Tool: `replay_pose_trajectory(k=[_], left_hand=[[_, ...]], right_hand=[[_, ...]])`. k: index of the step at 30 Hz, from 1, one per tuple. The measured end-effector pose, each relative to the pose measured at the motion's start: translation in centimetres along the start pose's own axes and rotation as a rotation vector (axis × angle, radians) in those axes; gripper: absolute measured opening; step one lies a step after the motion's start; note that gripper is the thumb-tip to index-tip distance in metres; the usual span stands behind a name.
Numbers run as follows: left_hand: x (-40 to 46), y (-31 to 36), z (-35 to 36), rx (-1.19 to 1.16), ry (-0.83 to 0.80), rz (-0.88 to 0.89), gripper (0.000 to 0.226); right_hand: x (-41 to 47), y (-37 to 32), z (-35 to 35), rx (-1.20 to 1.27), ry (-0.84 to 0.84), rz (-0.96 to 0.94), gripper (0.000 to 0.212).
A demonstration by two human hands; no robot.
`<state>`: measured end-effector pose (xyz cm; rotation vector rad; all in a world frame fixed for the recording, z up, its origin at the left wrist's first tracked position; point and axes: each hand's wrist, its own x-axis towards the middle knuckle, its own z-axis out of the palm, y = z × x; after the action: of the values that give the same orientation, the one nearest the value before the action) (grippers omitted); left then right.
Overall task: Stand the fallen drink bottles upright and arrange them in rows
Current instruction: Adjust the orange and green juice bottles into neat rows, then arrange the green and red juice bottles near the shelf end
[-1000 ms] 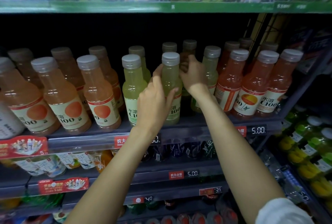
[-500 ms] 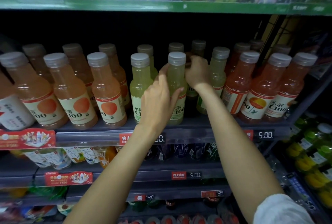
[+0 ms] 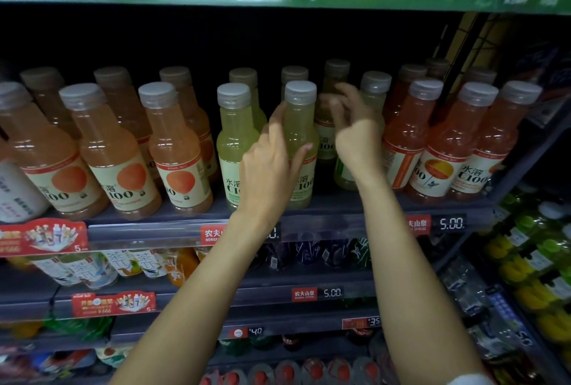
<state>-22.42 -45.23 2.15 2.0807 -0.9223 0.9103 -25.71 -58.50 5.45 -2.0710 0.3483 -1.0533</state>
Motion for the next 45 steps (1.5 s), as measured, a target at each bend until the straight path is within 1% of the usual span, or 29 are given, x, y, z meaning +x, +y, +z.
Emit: replay_pose_trajectory(k=[3,5,7,10,15,17,20,24,28,31,33,34,37,38,40,43,45], left_hand=[[0.0,-0.1,0.3,0.050,0.003,0.010,0.066],[0.0,-0.1,0.5,0.063,0.005,0.007,0.066],[-0.1,-0.1,0.4,0.047,-0.003,-0.001,0.067],[-0.2,0.1,0.3,0.020,-0.015,-0.014,0.066],[-0.4,0.3,0.1,0.001,-0.023,-0.005,0.066],[-0.4,0.3,0.1,-0.010,-0.025,-0.001,0.066],[-0.5,0.3,0.1,-0.010,-0.020,-0.001,0.067],[-0.5,0.2,0.3,0.003,-0.013,0.003,0.068],[-1.1,0.6,0.3,-0.038,-0.040,-0.050,0.066],[-1.6,1.3,0.2,-0.061,0.050,-0.047,0.057],[-1.6,2.5,0.0,-0.127,0.129,0.003,0.049],[-1.6,3.2,-0.2,-0.181,0.139,0.036,0.046],[-0.9,5.4,-0.1,-0.387,0.039,0.064,0.043],[-0.4,6.0,0.2,-0.440,0.006,0.048,0.043],[1.0,6.9,1.2,-0.487,-0.009,-0.002,0.041],[3.6,7.3,3.8,-0.432,-0.043,-0.081,0.047],[5.3,7.3,5.6,-0.278,-0.106,-0.133,0.055]], right_hand=[[-4.0,0.9,-1.6,-0.060,0.275,-0.064,0.024],[-5.6,1.8,-1.8,-0.231,0.350,-0.063,0.023],[-5.9,2.7,-1.8,-0.445,0.365,-0.039,0.029],[-4.7,3.2,-1.7,-0.694,0.373,-0.037,0.048],[-2.8,3.1,-1.0,-0.723,0.279,0.025,0.086],[-2.6,3.3,-1.1,-0.742,0.295,0.021,0.090],[-2.7,3.1,-1.8,-0.785,0.319,-0.031,0.084],[-3.4,3.0,-2.6,-0.776,0.316,-0.065,0.082],[-4.3,3.0,-3.2,-0.730,0.321,-0.074,0.073],[-4.7,2.8,-3.7,-0.651,0.255,-0.061,0.072],[-4.7,2.6,-4.1,-0.596,0.221,-0.065,0.072],[-4.7,2.5,-4.3,-0.563,0.203,-0.067,0.072],[-5.0,2.6,-4.9,-0.438,0.179,-0.069,0.072],[-5.3,2.7,-5.1,-0.399,0.192,-0.068,0.073],[-5.8,3.2,-5.7,-0.337,0.229,-0.053,0.074],[-6.4,3.7,-6.7,-0.269,0.249,-0.017,0.076],[-6.6,3.8,-7.0,-0.249,0.241,-0.009,0.077]])
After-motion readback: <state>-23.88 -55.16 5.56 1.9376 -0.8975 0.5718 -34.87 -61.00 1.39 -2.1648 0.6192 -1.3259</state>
